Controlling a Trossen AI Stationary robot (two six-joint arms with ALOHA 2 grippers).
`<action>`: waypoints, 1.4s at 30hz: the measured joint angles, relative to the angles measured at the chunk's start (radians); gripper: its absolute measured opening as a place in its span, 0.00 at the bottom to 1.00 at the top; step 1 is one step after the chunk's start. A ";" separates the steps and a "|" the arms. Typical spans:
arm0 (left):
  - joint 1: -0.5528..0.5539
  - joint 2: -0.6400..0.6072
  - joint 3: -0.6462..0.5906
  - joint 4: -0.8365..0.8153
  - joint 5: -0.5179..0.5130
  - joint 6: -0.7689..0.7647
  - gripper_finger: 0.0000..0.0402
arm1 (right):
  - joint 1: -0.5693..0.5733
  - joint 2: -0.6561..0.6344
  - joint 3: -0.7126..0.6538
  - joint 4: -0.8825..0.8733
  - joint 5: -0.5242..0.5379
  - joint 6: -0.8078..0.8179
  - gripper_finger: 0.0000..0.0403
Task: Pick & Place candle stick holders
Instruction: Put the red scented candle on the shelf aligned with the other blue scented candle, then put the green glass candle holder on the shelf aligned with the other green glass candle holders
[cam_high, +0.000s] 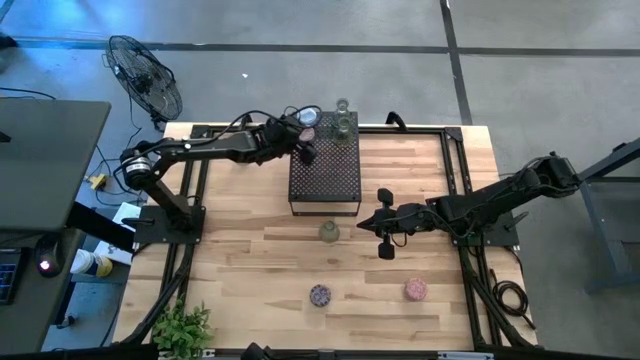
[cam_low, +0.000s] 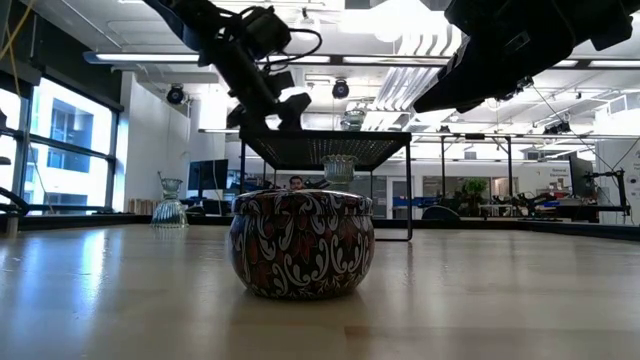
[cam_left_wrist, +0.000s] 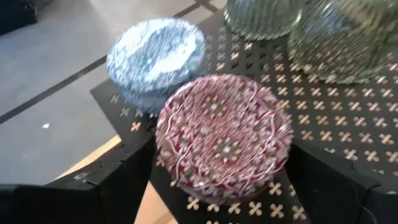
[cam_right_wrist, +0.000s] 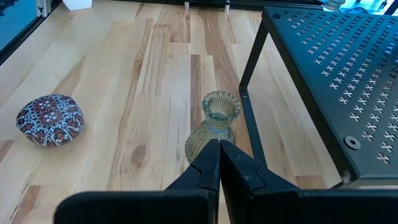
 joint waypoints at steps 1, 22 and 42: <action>0.000 0.000 0.000 -0.006 0.007 -0.006 0.83 | 0.000 0.000 0.000 0.000 0.000 0.000 0.00; 0.000 0.000 0.000 0.031 0.054 -0.034 0.79 | 0.000 0.000 0.000 0.000 0.000 0.000 0.00; -0.002 -0.016 0.085 -0.041 0.046 0.036 0.80 | 0.000 0.000 0.000 0.000 0.000 -0.002 0.00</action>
